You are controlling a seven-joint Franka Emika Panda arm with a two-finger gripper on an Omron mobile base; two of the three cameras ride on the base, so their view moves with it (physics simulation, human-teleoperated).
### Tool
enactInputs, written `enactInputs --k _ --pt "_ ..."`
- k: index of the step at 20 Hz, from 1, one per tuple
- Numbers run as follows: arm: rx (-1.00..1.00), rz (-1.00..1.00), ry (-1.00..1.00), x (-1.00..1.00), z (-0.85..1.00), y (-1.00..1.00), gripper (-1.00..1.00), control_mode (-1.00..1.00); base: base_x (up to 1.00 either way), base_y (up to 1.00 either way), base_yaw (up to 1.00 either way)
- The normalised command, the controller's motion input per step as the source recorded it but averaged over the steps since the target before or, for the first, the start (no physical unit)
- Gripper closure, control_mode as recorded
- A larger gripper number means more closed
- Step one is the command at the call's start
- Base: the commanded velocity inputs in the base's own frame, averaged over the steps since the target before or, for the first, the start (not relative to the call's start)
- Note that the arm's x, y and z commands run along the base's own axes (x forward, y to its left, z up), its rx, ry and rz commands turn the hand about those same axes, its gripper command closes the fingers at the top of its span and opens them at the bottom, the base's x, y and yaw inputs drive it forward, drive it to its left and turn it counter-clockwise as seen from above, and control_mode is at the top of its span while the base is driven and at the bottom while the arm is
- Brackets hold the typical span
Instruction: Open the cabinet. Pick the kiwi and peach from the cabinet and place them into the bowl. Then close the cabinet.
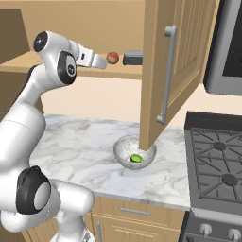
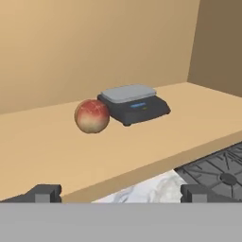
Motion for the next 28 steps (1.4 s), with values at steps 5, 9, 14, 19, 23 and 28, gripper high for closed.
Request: enactInputs --k 5,9,14,19,23,28 --pt "0.0 -0.05 0.02 0.29 0.0 0.0 -1.0 -1.0 0.0 0.0 0.0" --pt "0.0 -0.03 0.03 0.32 0.0 0.0 -1.0 -1.0 0.0 0.0 0.0" --pt "0.0 -0.03 0.03 0.3 0.0 0.0 -1.0 -1.0 0.0 0.0 0.0" --pt "0.0 -0.03 0.02 0.24 0.0 0.0 -1.0 -1.0 0.0 0.0 0.0" --pt "0.0 -0.03 0.0 0.22 0.0 0.0 -1.0 -1.0 0.0 0.0 0.0" --pt "0.0 -0.03 0.0 0.17 0.0 0.0 -1.0 -1.0 0.0 0.0 0.0"
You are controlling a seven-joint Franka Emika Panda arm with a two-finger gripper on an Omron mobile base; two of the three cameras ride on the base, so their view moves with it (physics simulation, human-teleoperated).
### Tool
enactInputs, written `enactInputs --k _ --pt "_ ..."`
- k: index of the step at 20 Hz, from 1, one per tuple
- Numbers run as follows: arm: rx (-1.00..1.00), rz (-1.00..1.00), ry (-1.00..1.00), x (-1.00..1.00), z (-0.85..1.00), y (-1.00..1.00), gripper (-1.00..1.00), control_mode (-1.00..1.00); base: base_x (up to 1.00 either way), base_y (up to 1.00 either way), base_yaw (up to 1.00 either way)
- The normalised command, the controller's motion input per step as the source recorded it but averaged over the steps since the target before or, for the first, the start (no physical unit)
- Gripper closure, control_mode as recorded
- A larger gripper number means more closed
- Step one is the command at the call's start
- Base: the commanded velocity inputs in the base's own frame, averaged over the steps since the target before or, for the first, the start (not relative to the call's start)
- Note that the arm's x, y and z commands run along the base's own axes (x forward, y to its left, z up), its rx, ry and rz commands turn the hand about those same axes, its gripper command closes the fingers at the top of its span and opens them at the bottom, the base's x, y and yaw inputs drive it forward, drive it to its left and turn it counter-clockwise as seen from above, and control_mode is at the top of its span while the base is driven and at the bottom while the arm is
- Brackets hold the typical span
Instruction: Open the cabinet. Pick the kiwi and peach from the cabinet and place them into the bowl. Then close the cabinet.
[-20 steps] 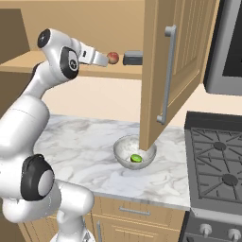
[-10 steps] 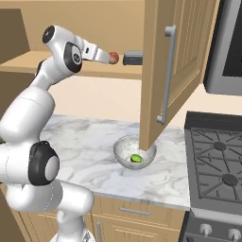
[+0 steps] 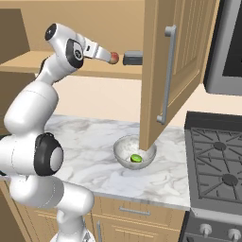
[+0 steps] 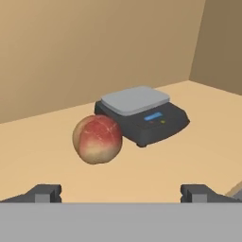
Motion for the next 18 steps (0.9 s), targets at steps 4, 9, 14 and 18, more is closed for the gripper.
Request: enactInputs --k 4,9,14,18 --pt "0.0 -0.02 0.0 0.14 0.0 0.0 -1.0 -1.0 0.0 0.0 0.0" --pt "0.0 -0.02 0.0 0.1 -0.04 0.0 -1.0 -1.0 0.0 0.0 0.0" --pt "0.0 -0.01 0.0 0.07 -0.09 0.0 -1.0 -1.0 0.0 0.0 0.0" --pt "0.0 -0.01 0.0 0.03 -0.04 0.0 -1.0 -1.0 0.0 0.0 0.0"
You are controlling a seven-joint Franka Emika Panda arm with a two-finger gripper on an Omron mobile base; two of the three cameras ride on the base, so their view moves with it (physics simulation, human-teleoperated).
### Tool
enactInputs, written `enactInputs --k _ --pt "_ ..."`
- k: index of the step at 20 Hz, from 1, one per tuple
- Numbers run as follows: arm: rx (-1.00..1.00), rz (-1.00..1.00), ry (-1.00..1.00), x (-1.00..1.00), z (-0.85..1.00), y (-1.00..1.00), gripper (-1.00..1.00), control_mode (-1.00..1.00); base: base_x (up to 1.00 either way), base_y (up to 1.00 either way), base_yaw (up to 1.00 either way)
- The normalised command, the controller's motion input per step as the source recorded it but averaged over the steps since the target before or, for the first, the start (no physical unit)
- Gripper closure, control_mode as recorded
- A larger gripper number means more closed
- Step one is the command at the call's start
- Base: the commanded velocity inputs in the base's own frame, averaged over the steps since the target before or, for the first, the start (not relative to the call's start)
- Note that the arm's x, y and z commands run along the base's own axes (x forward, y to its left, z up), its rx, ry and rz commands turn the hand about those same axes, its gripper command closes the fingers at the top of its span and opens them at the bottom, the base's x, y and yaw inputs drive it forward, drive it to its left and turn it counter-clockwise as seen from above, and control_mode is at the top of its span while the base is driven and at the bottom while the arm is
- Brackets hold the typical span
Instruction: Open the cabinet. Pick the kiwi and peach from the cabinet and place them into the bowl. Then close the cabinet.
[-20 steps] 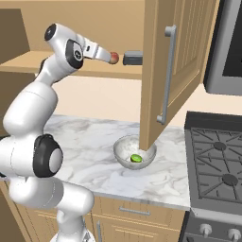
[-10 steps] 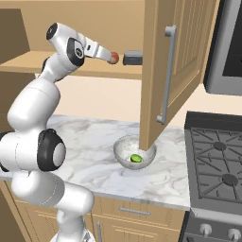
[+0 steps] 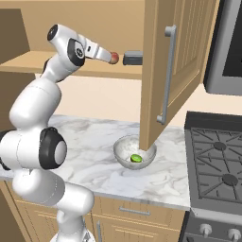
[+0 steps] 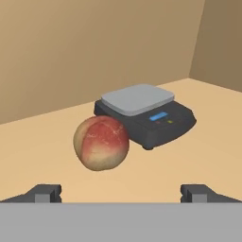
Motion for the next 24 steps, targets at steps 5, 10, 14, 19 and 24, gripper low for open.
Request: enactInputs --k 5,10,14,19,24 --pt "0.0 0.0 0.0 0.09 0.0 0.0 -1.0 -1.0 0.0 0.0 0.0" --pt "0.0 -0.01 0.0 0.18 0.0 0.0 -1.0 -1.0 0.0 0.0 0.0" --pt "0.0 -0.01 0.0 0.18 0.0 0.0 -1.0 -1.0 0.0 0.0 0.0" --pt "0.0 -0.01 0.01 0.12 0.0 0.0 -1.0 -1.0 0.0 0.0 0.0" --pt "0.01 -0.01 0.01 0.0 0.0 -0.05 -1.0 -1.0 0.0 0.0 0.0"
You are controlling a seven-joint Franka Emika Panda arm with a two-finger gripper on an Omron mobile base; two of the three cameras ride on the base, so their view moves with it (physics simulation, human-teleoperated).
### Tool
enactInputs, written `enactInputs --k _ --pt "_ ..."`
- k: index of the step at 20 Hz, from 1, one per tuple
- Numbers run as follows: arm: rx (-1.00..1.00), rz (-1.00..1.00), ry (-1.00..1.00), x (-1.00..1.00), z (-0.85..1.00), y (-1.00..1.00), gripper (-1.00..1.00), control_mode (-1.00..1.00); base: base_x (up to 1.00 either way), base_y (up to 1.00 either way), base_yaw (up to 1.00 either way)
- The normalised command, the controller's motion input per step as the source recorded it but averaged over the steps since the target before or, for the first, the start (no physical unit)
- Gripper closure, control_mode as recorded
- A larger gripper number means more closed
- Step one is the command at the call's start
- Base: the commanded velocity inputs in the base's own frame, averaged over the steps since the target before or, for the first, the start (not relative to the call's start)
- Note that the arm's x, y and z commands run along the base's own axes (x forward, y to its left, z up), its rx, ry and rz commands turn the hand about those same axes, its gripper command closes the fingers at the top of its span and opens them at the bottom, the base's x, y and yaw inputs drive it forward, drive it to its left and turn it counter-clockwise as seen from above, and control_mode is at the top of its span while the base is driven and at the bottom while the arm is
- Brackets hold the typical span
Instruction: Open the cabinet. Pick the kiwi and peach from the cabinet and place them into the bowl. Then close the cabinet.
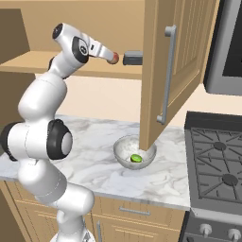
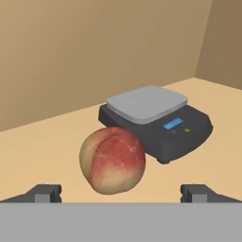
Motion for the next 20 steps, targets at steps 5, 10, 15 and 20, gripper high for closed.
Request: enactInputs --k 5,10,15,20 --pt "0.01 0.0 0.0 0.0 -0.01 -0.1 -1.0 -1.0 0.0 0.0 0.0" --pt "0.0 0.0 0.0 0.0 -0.07 -0.1 -1.0 -1.0 0.0 0.0 0.0" --pt "0.0 0.0 0.0 0.05 -0.16 -0.01 -1.0 -1.0 0.0 0.0 0.0" --pt "0.0 0.0 0.01 0.15 -0.12 0.0 -1.0 -1.0 0.0 0.0 0.0"
